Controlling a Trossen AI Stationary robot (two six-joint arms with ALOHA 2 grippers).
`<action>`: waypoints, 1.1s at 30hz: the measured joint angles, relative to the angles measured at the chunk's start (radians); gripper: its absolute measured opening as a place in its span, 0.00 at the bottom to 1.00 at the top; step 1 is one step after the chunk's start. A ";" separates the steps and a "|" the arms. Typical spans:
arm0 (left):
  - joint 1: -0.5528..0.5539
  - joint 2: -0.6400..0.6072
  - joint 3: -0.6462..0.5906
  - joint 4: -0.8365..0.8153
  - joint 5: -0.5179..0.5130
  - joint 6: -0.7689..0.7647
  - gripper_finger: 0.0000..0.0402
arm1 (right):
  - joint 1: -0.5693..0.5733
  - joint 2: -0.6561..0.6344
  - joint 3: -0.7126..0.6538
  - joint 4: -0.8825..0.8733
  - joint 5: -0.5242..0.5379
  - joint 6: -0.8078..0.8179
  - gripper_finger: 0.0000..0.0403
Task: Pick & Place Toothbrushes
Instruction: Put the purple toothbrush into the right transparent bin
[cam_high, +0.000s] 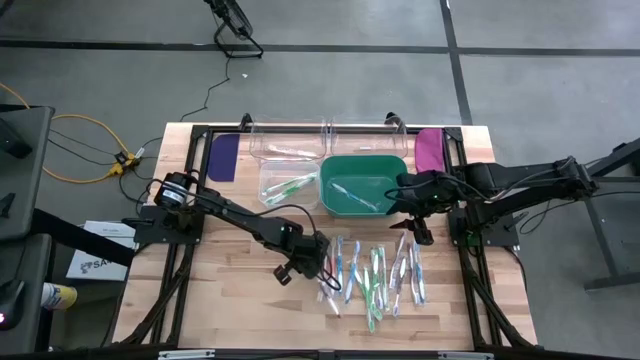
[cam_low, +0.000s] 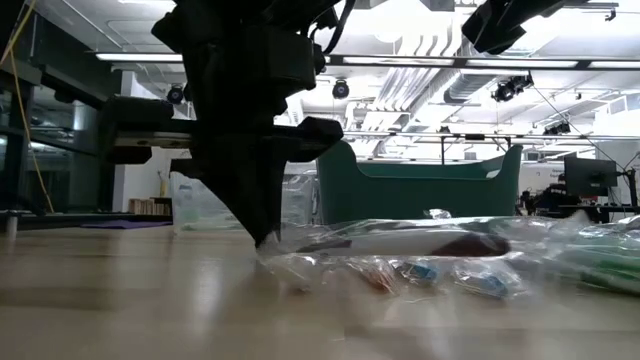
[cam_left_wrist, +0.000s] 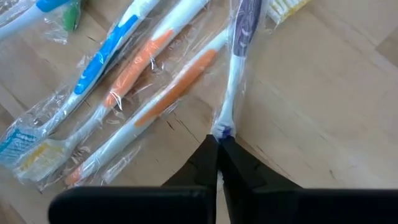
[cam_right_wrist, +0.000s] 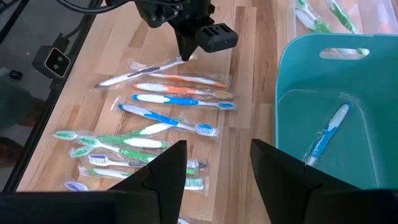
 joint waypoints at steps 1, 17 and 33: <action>0.000 0.000 0.000 0.001 0.000 -0.013 0.01 | 0.000 0.000 0.000 0.000 0.000 0.000 0.42; 0.000 -0.005 0.090 -0.130 0.011 -0.073 0.00 | 0.000 0.000 0.000 0.000 0.000 0.001 0.42; 0.001 -0.005 0.557 -0.602 -0.216 -0.020 0.00 | 0.000 0.000 0.000 -0.001 -0.036 0.098 0.42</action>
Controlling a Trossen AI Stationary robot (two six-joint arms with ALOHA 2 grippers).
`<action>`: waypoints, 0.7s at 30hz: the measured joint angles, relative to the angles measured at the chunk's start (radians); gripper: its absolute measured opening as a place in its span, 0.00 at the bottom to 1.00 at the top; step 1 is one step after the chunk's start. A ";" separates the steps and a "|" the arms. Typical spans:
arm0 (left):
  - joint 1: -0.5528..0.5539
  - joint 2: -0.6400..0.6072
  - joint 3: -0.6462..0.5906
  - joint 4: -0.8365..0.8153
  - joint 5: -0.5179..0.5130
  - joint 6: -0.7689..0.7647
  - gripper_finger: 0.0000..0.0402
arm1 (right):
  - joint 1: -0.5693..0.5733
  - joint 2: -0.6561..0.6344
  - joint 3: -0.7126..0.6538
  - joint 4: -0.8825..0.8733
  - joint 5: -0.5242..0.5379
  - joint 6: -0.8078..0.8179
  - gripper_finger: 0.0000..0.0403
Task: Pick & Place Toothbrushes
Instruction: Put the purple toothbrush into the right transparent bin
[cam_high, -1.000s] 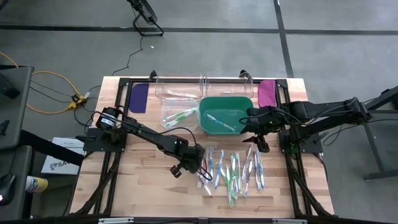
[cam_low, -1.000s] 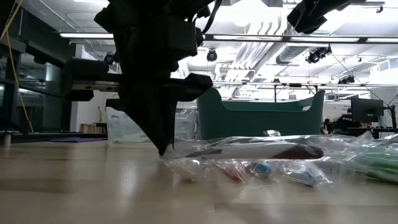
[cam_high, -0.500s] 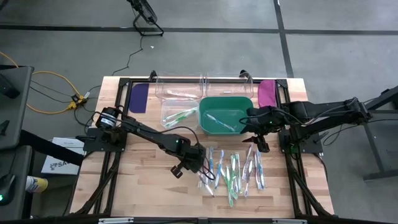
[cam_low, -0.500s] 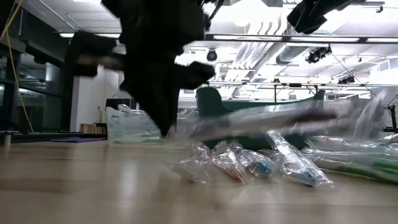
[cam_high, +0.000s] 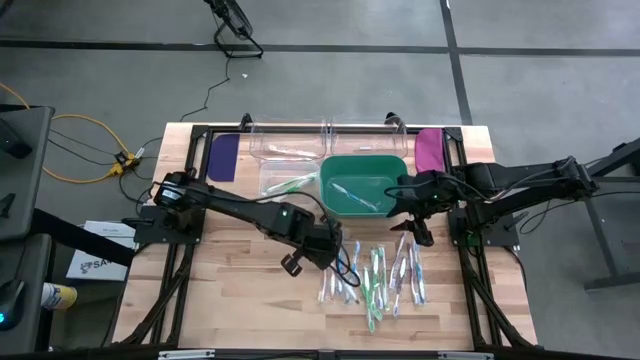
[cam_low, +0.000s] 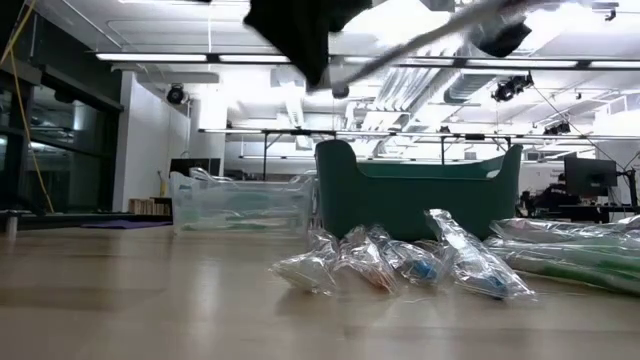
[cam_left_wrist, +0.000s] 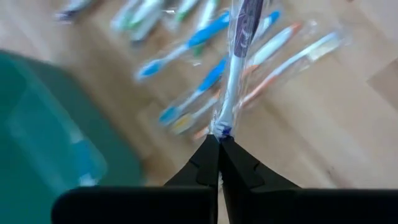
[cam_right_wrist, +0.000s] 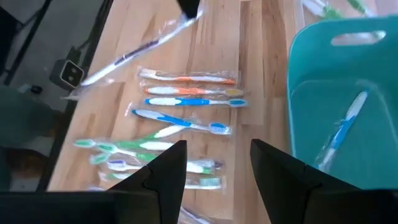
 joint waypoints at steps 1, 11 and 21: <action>0.000 0.000 0.028 -0.032 -0.030 0.002 0.00 | 0.000 0.000 0.000 0.000 -0.004 0.002 0.42; 0.068 -0.042 0.116 -0.091 -0.132 -0.001 0.00 | 0.028 -0.091 0.000 0.029 0.131 -0.028 0.40; 0.160 -0.141 0.117 0.191 -0.132 -0.001 0.00 | 0.074 -0.224 0.000 0.139 0.169 -0.108 0.31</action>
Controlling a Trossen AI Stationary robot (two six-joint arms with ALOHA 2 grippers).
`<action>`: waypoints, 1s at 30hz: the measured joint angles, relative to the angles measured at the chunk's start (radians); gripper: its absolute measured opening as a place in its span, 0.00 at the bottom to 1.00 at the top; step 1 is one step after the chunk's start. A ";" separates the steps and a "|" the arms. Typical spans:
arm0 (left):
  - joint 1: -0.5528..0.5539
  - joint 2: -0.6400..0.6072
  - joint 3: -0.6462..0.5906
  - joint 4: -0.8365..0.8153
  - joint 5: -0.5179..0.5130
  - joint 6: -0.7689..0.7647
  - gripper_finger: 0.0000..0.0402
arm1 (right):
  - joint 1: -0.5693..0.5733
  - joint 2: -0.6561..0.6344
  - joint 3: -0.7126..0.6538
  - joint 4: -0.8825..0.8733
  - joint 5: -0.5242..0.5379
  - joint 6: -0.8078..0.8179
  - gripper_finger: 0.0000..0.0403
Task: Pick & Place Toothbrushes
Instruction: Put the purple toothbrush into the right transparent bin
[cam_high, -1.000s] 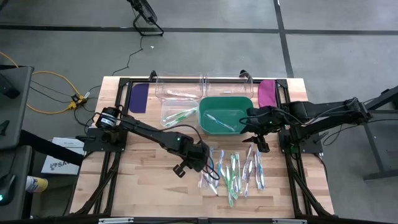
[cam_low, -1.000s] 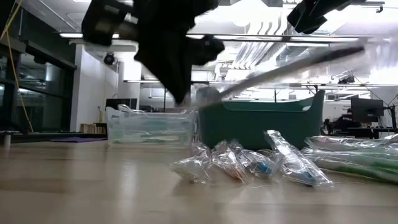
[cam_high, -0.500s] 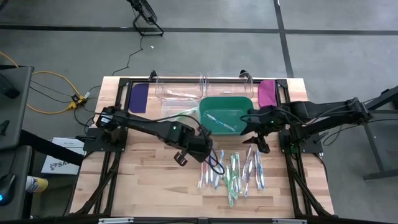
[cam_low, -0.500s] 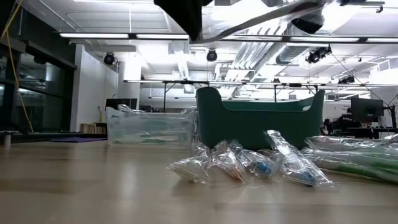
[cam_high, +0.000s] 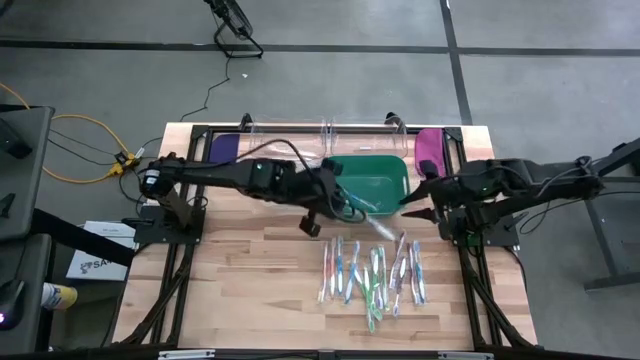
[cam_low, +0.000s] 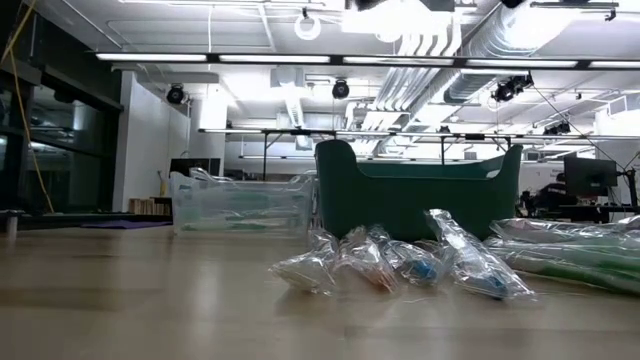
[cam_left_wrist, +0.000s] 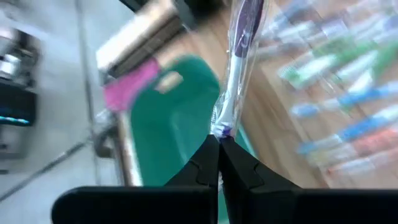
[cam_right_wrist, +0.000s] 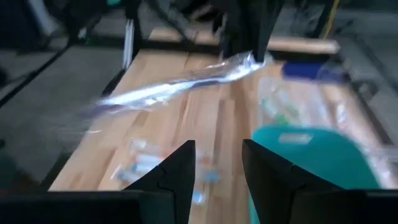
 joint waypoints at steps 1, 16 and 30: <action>0.005 -0.005 0.002 0.040 0.000 -0.001 0.00 | 0.000 -0.009 0.002 0.015 0.014 -0.002 0.31; 0.025 -0.035 0.000 0.232 -0.020 0.026 0.00 | 0.000 0.007 0.000 0.209 0.070 -0.120 0.31; 0.024 -0.035 0.000 0.293 -0.058 0.000 0.00 | 0.000 0.068 0.000 0.423 -0.065 -0.211 0.51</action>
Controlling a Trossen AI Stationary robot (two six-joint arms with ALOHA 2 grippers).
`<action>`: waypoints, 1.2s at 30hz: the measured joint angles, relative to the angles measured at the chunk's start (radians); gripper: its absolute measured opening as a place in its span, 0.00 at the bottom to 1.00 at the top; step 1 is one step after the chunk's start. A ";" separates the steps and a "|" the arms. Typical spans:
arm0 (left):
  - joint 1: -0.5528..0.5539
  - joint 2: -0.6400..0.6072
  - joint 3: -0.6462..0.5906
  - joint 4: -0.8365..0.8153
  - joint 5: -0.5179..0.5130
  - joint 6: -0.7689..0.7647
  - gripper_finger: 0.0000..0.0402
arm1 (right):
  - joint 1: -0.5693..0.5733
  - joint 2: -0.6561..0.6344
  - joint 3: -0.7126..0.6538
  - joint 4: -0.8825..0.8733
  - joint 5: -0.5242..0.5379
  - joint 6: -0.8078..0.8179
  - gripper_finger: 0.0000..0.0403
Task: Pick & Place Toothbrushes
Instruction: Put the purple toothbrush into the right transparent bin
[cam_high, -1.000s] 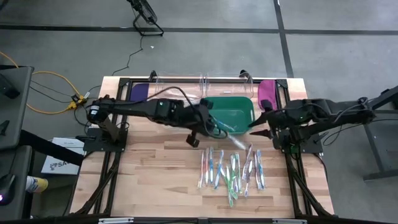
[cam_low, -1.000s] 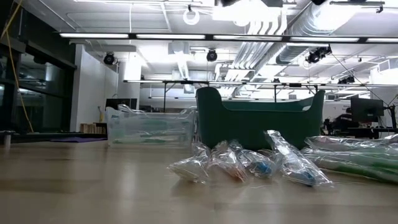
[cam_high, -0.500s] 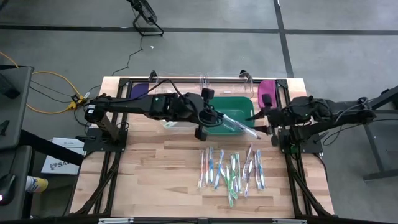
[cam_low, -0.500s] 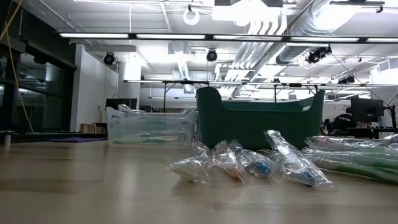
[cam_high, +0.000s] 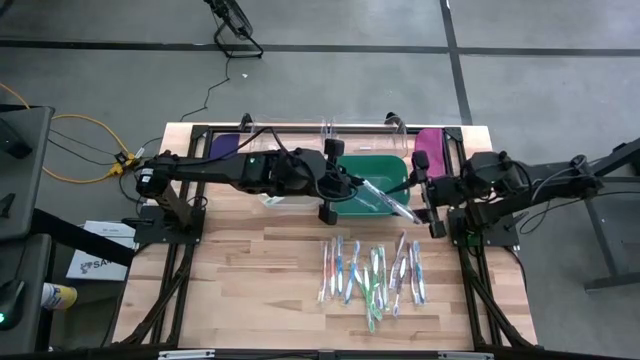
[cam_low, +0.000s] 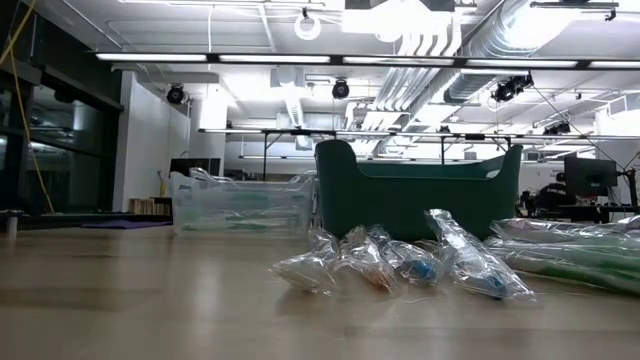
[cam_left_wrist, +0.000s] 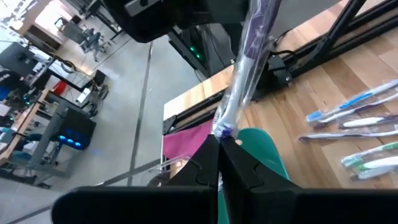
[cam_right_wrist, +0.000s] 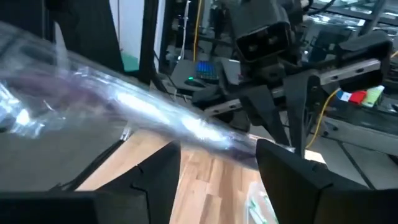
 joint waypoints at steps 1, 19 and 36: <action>0.000 0.000 0.000 -0.001 -0.001 0.000 0.00 | 0.000 0.003 0.000 0.001 0.003 0.000 0.51; -0.003 0.002 -0.002 -0.017 0.041 -0.011 0.00 | -0.002 0.020 0.002 0.100 0.037 -0.002 0.08; 0.003 0.002 -0.002 -0.021 -0.001 -0.016 0.24 | -0.003 0.022 -0.001 0.053 0.127 0.054 0.04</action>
